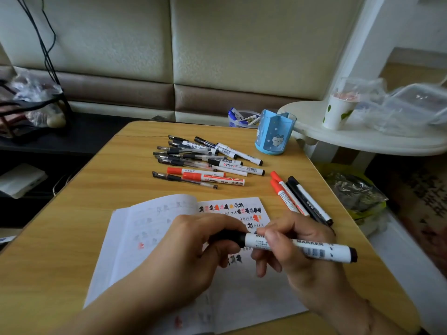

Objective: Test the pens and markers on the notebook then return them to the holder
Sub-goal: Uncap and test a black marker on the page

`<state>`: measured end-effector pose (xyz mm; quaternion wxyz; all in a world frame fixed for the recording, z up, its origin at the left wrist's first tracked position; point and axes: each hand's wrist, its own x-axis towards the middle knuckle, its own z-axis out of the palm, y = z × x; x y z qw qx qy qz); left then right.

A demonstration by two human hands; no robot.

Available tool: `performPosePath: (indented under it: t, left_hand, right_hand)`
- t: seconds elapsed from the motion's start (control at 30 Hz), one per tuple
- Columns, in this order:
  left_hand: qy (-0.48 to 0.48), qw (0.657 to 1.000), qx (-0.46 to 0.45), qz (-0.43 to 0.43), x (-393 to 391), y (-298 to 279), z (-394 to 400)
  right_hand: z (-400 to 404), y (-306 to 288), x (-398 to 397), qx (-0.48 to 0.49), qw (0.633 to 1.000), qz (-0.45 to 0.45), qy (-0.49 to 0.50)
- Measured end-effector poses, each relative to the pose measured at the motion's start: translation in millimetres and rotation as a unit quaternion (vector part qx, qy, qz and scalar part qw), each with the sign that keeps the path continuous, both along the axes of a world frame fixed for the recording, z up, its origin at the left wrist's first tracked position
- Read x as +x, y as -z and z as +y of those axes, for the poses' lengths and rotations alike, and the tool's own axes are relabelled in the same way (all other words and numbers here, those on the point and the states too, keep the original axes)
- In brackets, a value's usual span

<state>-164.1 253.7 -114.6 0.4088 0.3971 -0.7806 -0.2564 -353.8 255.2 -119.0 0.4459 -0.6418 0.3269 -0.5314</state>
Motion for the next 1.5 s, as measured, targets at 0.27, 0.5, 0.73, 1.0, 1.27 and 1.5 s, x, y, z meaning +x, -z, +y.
performPosePath:
  t: [0.27, 0.5, 0.73, 1.0, 1.27, 1.5]
  left_hand:
    - [-0.044, 0.996, 0.048, -0.067, 1, 13, -12]
    - [-0.027, 0.994, 0.073, -0.078, 4, 11, -15]
    - [-0.023, 0.993, 0.076, -0.085, 5, 12, -17]
    - [-0.015, 0.992, 0.060, -0.114, 8, 13, -18]
    - [-0.015, 0.990, 0.058, -0.131, 9, 12, -18]
    - [-0.016, 0.989, 0.042, -0.141, 3, 4, -18]
  right_hand:
    - [-40, -26, -79, -0.141, 0.955, 0.201, 0.168]
    - [-110, 2, -160, -0.156, 0.668, 0.697, 0.208]
    - [-118, 6, -170, -0.191, 0.607, 0.747, 0.193]
    - [-125, 5, -166, -0.056, 0.756, 0.605, 0.244]
    - [-137, -10, -142, 0.019, 0.792, 0.545, 0.275]
    - [-206, -28, -58, -0.011, 0.792, 0.573, 0.211]
